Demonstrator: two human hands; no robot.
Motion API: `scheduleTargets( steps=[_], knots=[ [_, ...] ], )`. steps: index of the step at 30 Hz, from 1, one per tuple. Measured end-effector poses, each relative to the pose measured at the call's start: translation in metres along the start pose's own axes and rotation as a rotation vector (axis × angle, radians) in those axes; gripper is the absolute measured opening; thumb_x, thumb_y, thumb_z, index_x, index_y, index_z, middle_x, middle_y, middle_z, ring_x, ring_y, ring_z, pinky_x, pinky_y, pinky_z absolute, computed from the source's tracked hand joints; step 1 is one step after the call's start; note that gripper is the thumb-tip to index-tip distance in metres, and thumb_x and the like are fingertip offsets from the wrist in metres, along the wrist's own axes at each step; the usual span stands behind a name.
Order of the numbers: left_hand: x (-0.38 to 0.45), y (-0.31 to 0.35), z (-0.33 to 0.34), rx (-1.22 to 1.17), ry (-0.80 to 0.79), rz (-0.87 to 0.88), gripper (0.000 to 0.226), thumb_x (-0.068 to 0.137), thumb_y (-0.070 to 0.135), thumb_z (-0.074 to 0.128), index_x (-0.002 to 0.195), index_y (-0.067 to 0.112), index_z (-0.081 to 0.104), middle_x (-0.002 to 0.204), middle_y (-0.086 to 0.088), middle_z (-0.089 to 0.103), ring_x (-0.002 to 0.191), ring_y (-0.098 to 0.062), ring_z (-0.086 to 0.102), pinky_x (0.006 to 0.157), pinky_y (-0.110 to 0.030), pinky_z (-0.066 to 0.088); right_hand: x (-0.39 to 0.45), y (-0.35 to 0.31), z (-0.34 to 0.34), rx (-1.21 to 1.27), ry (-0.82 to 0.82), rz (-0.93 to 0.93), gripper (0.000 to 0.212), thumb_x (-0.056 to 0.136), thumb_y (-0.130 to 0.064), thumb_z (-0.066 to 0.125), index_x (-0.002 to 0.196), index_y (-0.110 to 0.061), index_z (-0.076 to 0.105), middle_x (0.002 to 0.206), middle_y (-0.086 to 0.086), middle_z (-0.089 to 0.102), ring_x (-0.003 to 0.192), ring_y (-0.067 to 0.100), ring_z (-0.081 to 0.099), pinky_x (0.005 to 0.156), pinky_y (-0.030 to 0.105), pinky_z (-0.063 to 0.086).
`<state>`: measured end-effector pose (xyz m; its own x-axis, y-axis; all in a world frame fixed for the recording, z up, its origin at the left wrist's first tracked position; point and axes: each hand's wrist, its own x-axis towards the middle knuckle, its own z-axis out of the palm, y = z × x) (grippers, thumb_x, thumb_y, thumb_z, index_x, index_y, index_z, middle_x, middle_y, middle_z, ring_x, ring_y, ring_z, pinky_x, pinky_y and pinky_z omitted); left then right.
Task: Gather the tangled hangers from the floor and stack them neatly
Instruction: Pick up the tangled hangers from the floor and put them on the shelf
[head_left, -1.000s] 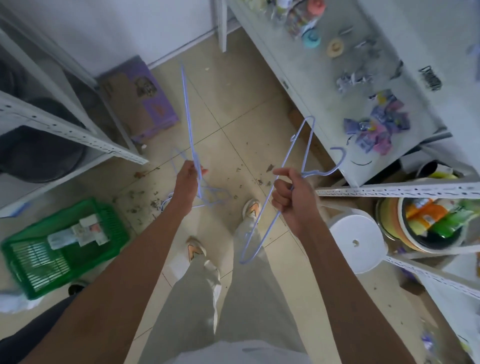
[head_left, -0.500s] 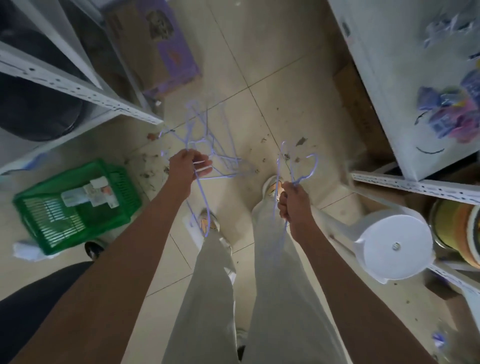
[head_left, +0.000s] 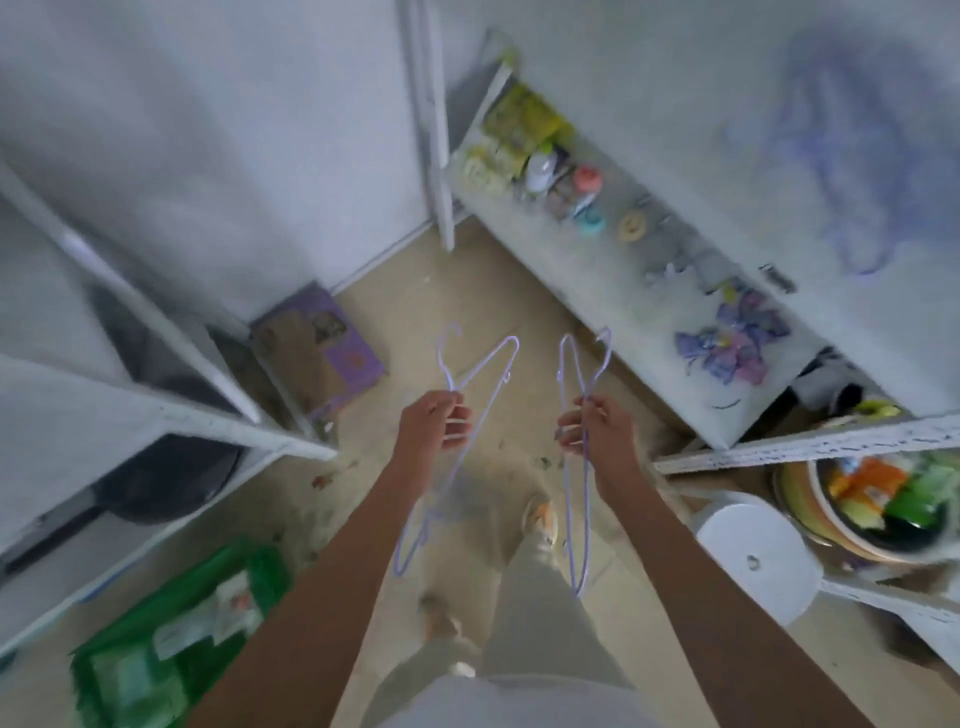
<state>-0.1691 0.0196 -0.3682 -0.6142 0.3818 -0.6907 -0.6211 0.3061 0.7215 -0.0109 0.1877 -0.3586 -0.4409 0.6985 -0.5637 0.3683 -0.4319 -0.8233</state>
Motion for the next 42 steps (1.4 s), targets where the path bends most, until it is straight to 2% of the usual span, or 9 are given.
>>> scheduleTargets(
  steps=[4,11,16,23,26,32,36,38,42],
  knots=[
    [-0.026,0.062,0.041,0.051,-0.151,0.165,0.022,0.107,0.007,0.050,0.093,0.013,0.066,0.055,0.005,0.073,0.046,-0.004,0.068,0.047,-0.018,0.054,-0.033,-0.064,-0.018,0.071,0.059,-0.112,0.019,0.106,-0.009,0.047,0.107,-0.001,0.063,0.066,0.011,0.071,0.042,0.016,0.061,0.042,0.025,0.051],
    [-0.075,0.167,0.107,0.041,-0.367,0.375,0.025,0.106,0.003,0.048,0.089,0.007,0.066,0.060,-0.008,0.071,0.044,-0.011,0.065,0.045,-0.021,0.049,-0.066,-0.169,-0.063,-0.035,0.145,-0.421,0.022,0.102,-0.017,0.051,0.088,-0.015,0.069,0.048,0.008,0.062,0.036,0.015,0.052,0.040,0.020,0.042],
    [-0.070,0.209,0.150,0.131,-0.401,0.465,0.022,0.106,0.008,0.049,0.093,0.006,0.067,0.073,-0.014,0.079,0.053,-0.021,0.071,0.052,-0.027,0.059,-0.053,-0.216,-0.101,-0.025,0.192,-0.515,0.021,0.105,-0.012,0.051,0.095,-0.004,0.068,0.043,0.005,0.052,0.036,0.016,0.043,0.043,0.022,0.039],
    [-0.038,0.242,0.234,0.223,-0.414,0.447,0.021,0.105,0.010,0.053,0.096,0.006,0.072,0.070,-0.004,0.079,0.060,-0.018,0.073,0.055,-0.025,0.060,0.002,-0.241,-0.161,-0.178,0.251,-0.564,0.019,0.106,-0.023,0.049,0.097,-0.025,0.066,0.050,0.003,0.062,0.048,0.019,0.048,0.051,0.030,0.044],
    [-0.025,0.249,0.266,0.301,-0.420,0.484,0.022,0.105,0.012,0.053,0.095,0.010,0.072,0.072,0.000,0.079,0.062,-0.015,0.072,0.056,-0.026,0.060,0.025,-0.247,-0.187,-0.221,0.272,-0.567,0.016,0.106,-0.022,0.051,0.100,-0.020,0.065,0.051,0.002,0.064,0.048,0.021,0.051,0.058,0.038,0.052],
    [0.001,0.274,0.315,0.407,-0.471,0.539,0.020,0.102,0.015,0.056,0.095,0.013,0.076,0.081,-0.004,0.082,0.063,-0.014,0.074,0.055,-0.023,0.058,0.063,-0.267,-0.222,-0.230,0.329,-0.574,0.018,0.095,-0.031,0.069,0.079,-0.023,0.063,0.056,-0.001,0.068,0.042,0.002,0.049,0.049,0.011,0.041],
    [0.030,0.292,0.350,0.473,-0.548,0.595,0.013,0.099,0.014,0.064,0.093,0.013,0.075,0.081,-0.005,0.082,0.062,-0.013,0.073,0.051,-0.021,0.055,0.092,-0.284,-0.234,-0.564,0.465,-0.622,0.027,0.093,-0.042,0.060,0.076,-0.022,0.055,0.052,-0.003,0.063,0.053,0.019,0.063,0.060,0.030,0.051],
    [0.049,0.304,0.372,0.516,-0.578,0.633,0.012,0.098,0.011,0.067,0.089,0.011,0.075,0.076,-0.007,0.081,0.059,-0.016,0.071,0.049,-0.023,0.054,0.113,-0.294,-0.239,-0.641,0.613,-0.672,0.032,0.092,-0.046,0.053,0.074,-0.019,0.048,0.051,0.001,0.055,0.053,0.027,0.055,0.057,0.034,0.047],
    [0.092,0.332,0.422,0.692,-0.590,0.824,0.015,0.098,0.006,0.066,0.086,0.000,0.073,0.071,-0.016,0.076,0.052,-0.021,0.066,0.045,-0.024,0.054,0.160,-0.299,-0.254,-0.118,0.690,-0.563,0.032,0.098,-0.030,0.058,0.077,-0.006,0.055,0.054,0.013,0.051,0.050,0.022,0.045,0.053,0.032,0.038]
  ],
)
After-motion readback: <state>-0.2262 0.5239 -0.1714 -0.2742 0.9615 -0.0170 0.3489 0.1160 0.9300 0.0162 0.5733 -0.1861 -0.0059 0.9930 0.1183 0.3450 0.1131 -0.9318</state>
